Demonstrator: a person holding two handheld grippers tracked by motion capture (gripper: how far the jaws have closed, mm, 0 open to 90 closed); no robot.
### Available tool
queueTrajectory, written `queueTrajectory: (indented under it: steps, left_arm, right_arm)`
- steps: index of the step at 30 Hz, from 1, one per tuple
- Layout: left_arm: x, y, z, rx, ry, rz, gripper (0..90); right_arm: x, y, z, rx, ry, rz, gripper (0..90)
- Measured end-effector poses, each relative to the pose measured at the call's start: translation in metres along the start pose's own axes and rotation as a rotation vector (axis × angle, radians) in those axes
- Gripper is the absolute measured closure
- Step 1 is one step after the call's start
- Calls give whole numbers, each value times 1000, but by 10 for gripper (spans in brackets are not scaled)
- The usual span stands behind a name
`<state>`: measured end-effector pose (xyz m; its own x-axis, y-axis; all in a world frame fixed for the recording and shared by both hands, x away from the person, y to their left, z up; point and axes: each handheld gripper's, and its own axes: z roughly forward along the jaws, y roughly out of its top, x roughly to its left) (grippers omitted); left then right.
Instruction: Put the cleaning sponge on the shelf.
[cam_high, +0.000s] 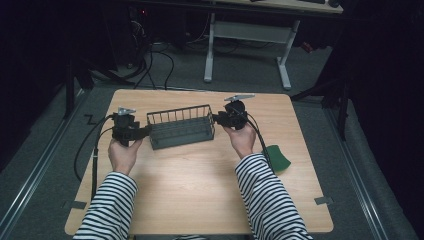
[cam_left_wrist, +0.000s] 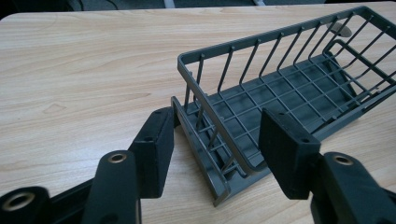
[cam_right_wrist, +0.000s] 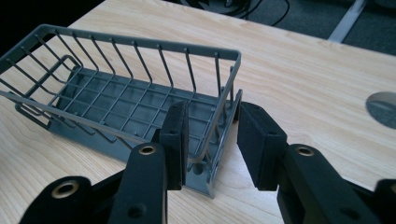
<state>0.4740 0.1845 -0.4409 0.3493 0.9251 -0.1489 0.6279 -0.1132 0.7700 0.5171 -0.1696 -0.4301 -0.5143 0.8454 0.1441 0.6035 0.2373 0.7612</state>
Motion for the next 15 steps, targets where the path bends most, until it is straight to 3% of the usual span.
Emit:
queueTrajectory:
  steps: [9,15]
  left_arm:
    - [-3,-1,8,12,4,12,503]
    - [-4,-2,10,11,3,17,555]
  right_arm:
    - [4,-2,15,13,-36,-28,649]
    - [4,-3,22,31,-34,-16,688]
